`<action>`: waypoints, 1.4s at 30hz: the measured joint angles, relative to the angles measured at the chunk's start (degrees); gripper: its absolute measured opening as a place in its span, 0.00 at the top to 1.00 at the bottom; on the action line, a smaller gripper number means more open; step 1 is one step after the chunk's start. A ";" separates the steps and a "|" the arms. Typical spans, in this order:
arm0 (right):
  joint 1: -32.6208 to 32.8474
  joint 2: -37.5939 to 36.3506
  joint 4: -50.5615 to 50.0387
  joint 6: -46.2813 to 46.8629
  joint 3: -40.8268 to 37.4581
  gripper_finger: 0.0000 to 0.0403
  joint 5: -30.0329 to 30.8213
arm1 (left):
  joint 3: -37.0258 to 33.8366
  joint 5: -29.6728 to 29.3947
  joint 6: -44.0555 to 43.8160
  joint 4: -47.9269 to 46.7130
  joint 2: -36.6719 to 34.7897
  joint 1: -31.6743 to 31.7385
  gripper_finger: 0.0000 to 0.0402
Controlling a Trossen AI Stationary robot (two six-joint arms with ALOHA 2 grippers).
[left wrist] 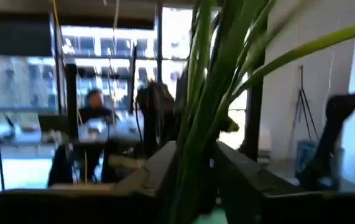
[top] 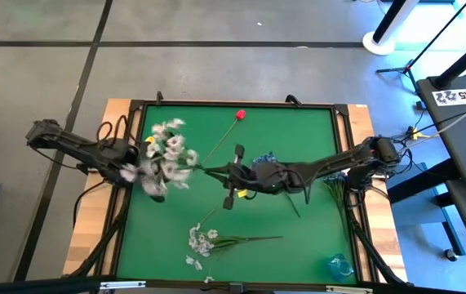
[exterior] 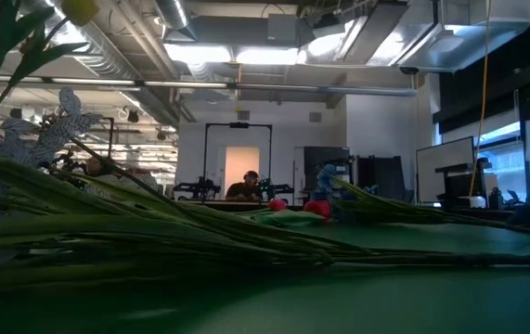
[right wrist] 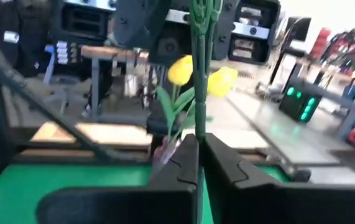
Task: Sort flowers into vase by color
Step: Put the left white flower into the purple vase
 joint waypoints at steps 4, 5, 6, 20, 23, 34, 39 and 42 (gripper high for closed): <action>0.68 -1.27 -8.93 5.82 0.00 0.96 0.09 | 0.00 -0.46 -3.39 -6.82 -1.82 -0.01 0.62; 0.66 -1.37 -10.42 6.53 0.00 0.96 0.06 | 0.00 -0.47 -3.51 -7.54 -1.74 -0.01 0.60; 0.64 -1.41 -11.87 7.31 0.00 0.96 0.07 | 0.00 -0.46 -3.58 -7.88 -1.46 -0.01 0.58; 0.56 -1.41 -17.75 10.68 -0.02 0.99 -0.44 | 0.00 0.41 -2.29 -6.21 5.45 2.21 0.46; 0.56 -1.41 -18.66 10.84 -0.02 0.99 -1.01 | 0.00 -0.84 0.60 -4.05 5.70 2.26 0.46; 0.56 -1.41 -19.89 12.46 -0.02 0.97 -0.80 | -0.02 -0.38 -0.33 -1.72 3.42 1.08 0.56; 0.56 -1.41 -20.03 12.71 -0.02 0.96 -0.78 | -0.02 -4.94 -2.12 -6.89 0.36 1.06 0.77; 0.52 -1.41 -20.37 12.37 -0.02 0.94 -0.74 | -0.02 -6.39 -2.22 -9.29 -0.59 1.06 0.93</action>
